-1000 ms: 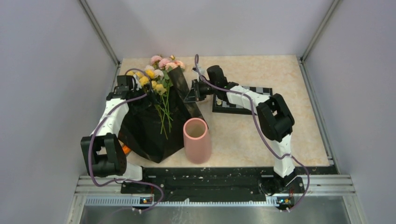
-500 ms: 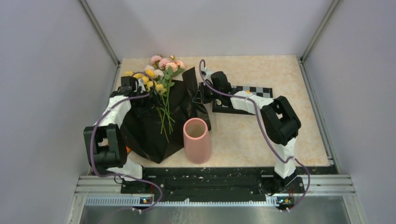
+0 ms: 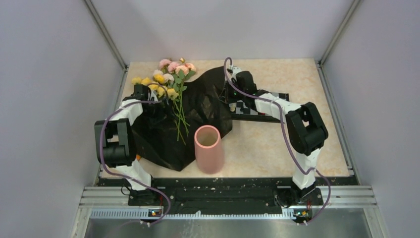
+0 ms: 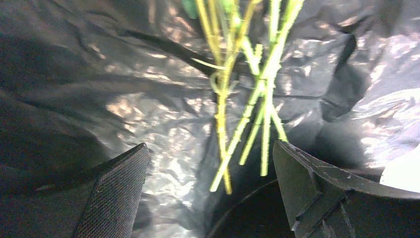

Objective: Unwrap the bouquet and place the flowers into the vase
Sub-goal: Unfold the wrapping paper at the center of the board.

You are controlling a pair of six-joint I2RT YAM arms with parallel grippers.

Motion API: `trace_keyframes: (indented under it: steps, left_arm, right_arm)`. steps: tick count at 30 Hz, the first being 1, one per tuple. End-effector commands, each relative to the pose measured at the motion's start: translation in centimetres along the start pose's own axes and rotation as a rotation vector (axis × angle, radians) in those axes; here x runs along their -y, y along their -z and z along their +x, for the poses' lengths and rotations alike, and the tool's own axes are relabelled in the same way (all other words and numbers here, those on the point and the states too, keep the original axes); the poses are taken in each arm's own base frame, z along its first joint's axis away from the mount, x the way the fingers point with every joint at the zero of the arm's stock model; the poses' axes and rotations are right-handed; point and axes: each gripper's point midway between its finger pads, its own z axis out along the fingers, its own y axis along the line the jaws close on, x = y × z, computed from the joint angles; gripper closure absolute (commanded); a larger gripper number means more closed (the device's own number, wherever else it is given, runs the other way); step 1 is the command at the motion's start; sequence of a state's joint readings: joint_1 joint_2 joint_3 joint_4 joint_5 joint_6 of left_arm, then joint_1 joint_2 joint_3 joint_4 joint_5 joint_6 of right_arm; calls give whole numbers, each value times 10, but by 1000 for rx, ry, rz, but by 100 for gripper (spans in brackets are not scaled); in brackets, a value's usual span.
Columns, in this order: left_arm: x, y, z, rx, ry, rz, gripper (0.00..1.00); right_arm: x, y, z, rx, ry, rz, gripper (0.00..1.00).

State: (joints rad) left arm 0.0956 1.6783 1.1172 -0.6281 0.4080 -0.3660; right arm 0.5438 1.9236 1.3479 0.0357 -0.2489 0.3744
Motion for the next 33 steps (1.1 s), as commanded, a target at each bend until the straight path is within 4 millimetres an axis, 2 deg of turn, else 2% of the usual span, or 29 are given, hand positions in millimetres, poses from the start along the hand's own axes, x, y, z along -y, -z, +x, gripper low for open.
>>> trace_keyframes:
  steps: [1,6,18,22,26,32,33]
  left_arm:
    - [0,-17,5,-47,51,44,1]
    - [4,-34,9,-82,111,93,1]
    - [-9,-65,-18,-33,163,48,1]
    - [-6,-71,-25,-30,154,76,1]
    - [6,-61,-37,14,119,114,1]
    - [29,-27,-57,116,39,163,1]
    - [32,-21,-59,131,28,166,1]
  right_arm:
    - [11,4,-26,70,34,10,100]
    - [18,-3,-30,104,40,22,100]
    - [29,-36,-54,155,52,-3,100]
    - [34,-45,-64,171,80,1,100]
    - [38,-53,-74,178,88,-6,100]
    - [37,-55,-93,192,114,-16,100]
    - [37,-55,-96,193,118,-16,95]
